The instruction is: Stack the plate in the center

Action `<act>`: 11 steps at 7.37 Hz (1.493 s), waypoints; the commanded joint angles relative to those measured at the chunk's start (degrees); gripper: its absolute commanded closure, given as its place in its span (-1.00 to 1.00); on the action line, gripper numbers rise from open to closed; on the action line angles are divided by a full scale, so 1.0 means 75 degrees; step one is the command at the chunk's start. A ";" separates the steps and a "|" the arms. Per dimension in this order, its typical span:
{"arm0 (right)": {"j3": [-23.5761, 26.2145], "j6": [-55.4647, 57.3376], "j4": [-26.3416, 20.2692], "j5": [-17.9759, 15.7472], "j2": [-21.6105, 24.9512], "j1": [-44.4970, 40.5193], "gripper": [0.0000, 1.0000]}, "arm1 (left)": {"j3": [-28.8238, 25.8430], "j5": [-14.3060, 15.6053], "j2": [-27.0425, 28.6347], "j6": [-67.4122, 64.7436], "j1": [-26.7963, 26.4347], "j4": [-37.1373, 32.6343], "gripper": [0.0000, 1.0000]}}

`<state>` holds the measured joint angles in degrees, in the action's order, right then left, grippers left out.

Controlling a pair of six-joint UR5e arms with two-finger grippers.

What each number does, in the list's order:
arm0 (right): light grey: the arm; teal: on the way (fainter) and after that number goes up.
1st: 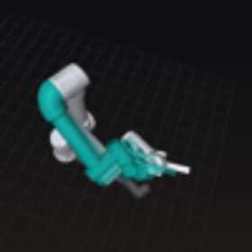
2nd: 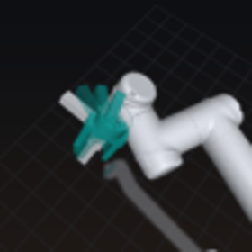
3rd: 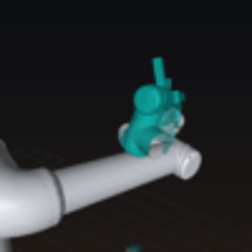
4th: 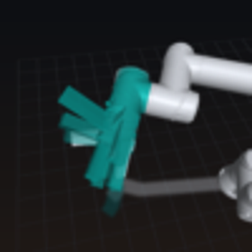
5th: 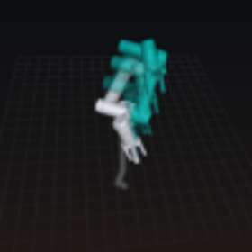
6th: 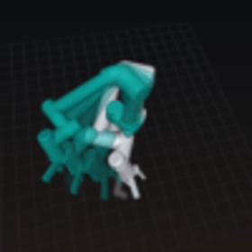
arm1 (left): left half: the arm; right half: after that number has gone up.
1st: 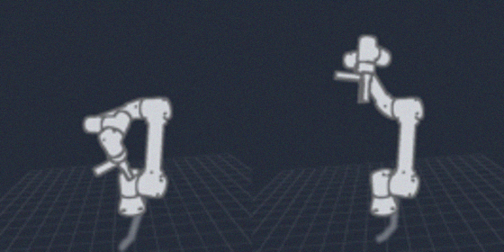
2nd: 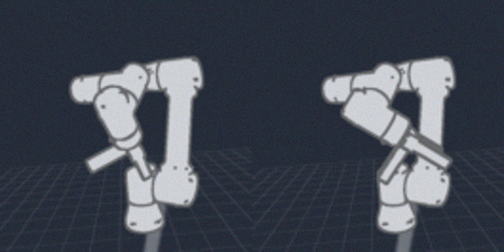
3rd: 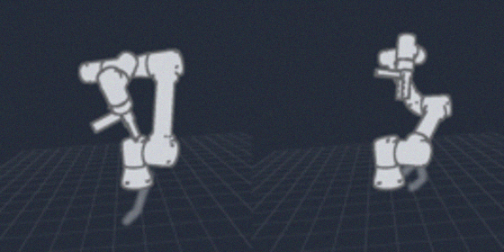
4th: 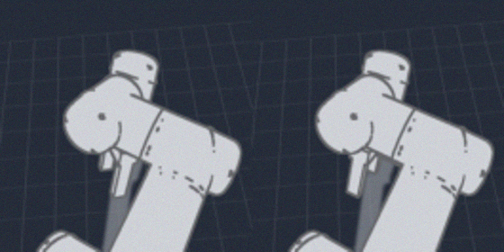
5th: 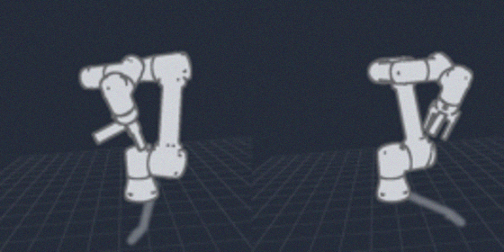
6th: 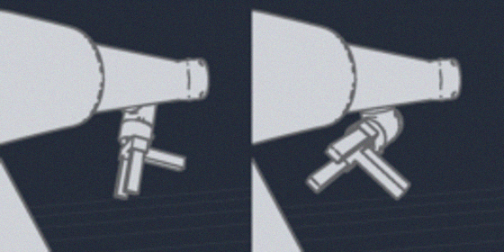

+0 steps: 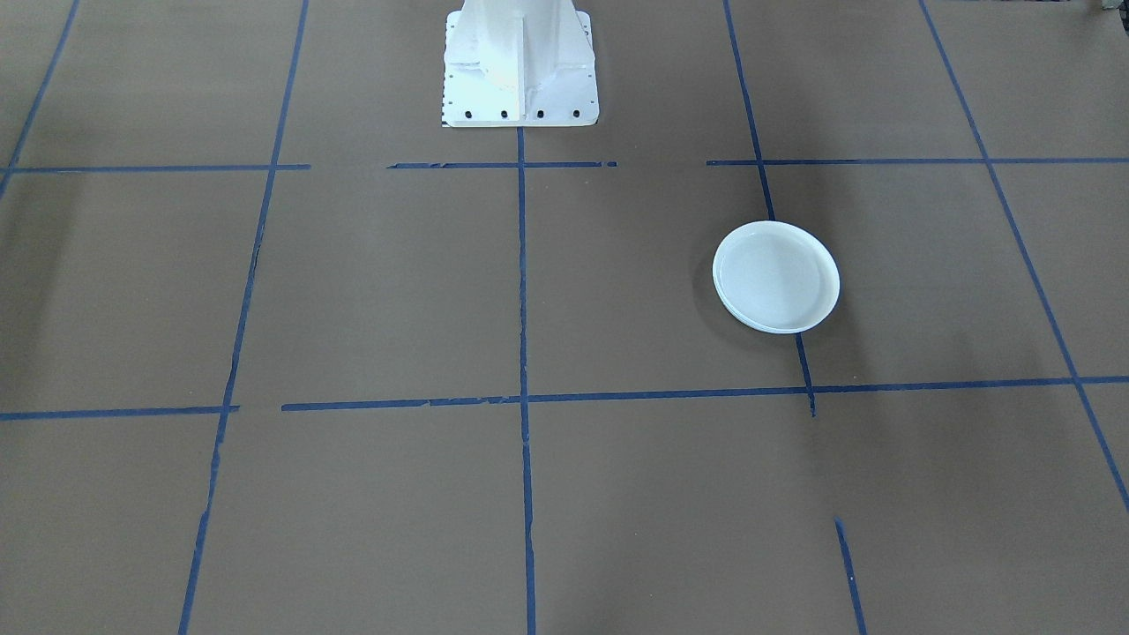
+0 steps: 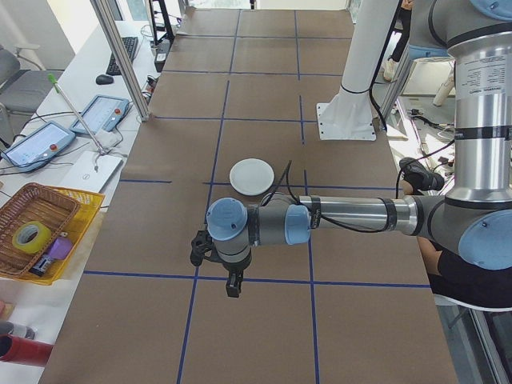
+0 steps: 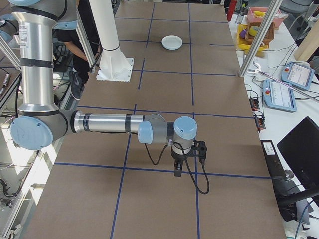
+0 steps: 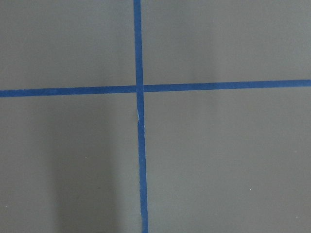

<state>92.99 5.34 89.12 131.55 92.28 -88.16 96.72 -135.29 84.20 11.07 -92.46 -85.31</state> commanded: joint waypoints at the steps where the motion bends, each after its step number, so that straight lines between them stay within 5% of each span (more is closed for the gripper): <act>1: 0.0000 0.0003 0.0000 0.0002 0.0000 0.0000 -1.00 | 0.0006 -0.0009 0.0000 0.0000 -0.0001 -0.0004 -1.00; 11: 0.0000 -0.0008 0.0000 0.0002 0.0000 -0.0011 -1.00 | 0.0006 -0.0009 0.0047 0.0059 -0.0165 -0.0039 -1.00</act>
